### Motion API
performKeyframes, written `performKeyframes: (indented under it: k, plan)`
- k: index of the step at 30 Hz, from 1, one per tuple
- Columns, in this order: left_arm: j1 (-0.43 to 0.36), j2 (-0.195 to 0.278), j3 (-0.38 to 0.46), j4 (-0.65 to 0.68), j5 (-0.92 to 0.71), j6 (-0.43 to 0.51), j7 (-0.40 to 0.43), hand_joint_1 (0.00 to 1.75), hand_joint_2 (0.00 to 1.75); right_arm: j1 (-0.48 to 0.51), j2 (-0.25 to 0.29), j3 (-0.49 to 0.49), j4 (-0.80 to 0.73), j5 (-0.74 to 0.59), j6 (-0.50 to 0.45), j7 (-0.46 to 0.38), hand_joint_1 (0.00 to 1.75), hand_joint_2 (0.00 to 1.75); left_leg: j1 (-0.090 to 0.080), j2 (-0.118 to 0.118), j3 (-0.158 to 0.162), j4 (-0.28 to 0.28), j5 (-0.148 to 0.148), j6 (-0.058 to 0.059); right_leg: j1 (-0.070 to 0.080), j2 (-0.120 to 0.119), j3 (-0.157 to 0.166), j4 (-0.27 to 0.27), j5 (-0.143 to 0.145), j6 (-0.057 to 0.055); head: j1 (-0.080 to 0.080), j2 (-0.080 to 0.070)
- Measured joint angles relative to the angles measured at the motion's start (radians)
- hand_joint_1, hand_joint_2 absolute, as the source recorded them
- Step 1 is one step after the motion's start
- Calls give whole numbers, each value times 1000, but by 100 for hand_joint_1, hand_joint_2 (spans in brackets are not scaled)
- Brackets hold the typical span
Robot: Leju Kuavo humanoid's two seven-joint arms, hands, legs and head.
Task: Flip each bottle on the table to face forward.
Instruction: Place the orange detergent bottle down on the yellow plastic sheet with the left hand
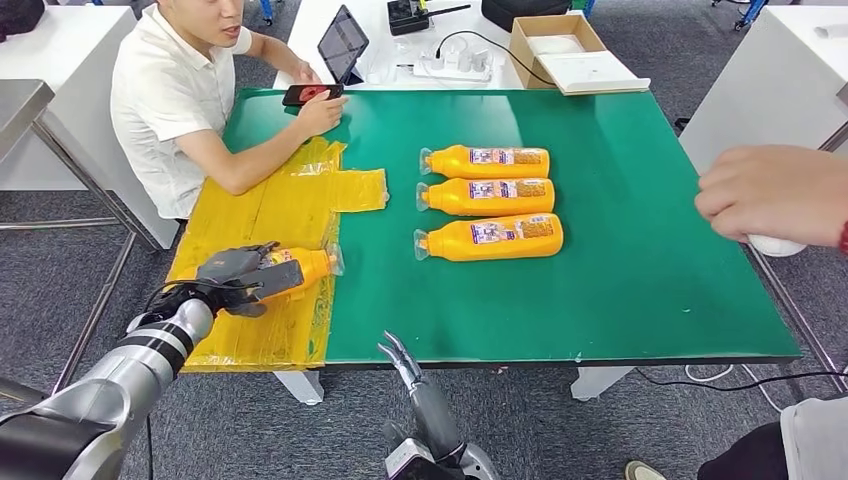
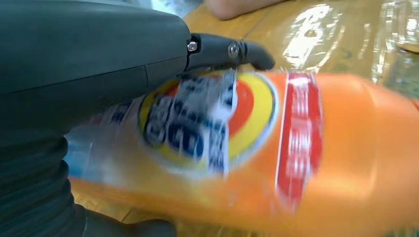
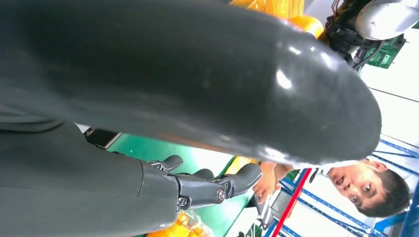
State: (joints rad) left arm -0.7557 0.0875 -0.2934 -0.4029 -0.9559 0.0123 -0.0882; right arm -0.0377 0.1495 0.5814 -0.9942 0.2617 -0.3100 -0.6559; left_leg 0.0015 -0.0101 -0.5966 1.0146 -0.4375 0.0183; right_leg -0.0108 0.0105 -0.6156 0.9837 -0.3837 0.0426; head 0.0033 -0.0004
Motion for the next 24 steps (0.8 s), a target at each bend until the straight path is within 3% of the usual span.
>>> performKeyframes:
  k: [16,24]
  plan:
    - [5,-24,-120,-8,-120,143,-13,0,175,-3,1,0,22,-5,5,1,0,0,-1,-5,2,0,1,0,0,-1,4,-1,0,0,0,0]
    - [80,-50,-132,-111,-72,259,-32,0,175,5,0,-3,22,-16,2,11,0,0,-1,-6,1,0,1,0,-1,-3,3,-1,-1,1,0,0]
